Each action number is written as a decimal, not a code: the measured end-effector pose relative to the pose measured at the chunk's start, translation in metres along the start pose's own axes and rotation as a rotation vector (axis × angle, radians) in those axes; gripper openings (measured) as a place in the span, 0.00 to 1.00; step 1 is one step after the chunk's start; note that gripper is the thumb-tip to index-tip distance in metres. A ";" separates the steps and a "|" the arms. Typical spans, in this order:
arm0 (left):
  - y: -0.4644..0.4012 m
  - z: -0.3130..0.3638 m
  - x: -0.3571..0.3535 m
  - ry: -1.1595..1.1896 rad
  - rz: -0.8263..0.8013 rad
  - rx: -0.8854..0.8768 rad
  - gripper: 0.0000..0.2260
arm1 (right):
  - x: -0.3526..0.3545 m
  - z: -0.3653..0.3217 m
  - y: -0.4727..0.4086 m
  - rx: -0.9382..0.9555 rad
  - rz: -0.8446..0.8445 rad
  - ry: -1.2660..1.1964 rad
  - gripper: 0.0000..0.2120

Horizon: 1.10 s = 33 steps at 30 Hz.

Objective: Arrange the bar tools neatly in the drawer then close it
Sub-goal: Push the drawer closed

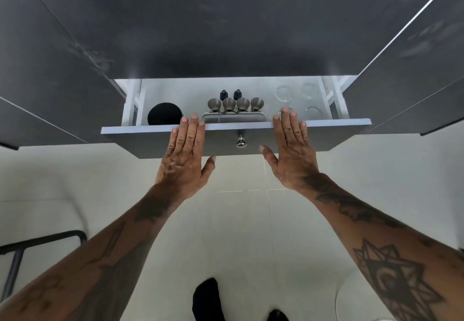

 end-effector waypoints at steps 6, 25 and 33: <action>-0.049 0.004 -0.002 0.002 0.014 0.139 0.37 | -0.002 0.003 -0.048 -0.116 0.031 -0.009 0.38; -0.109 0.037 -0.030 0.081 -0.243 0.154 0.34 | -0.026 -0.020 -0.119 -0.072 -0.128 -0.123 0.40; -0.110 0.034 -0.007 0.010 -0.287 0.111 0.34 | -0.005 -0.016 -0.116 -0.015 -0.270 -0.103 0.37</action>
Point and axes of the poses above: each hand's wrist, its own y-axis away from the middle knuckle, its own x-axis out of the back of the hand, z = x × y, the point moved 6 cm from there along -y, towards the middle knuckle, and after that the axes turned 13 degrees about x, right-handed, at the moved point
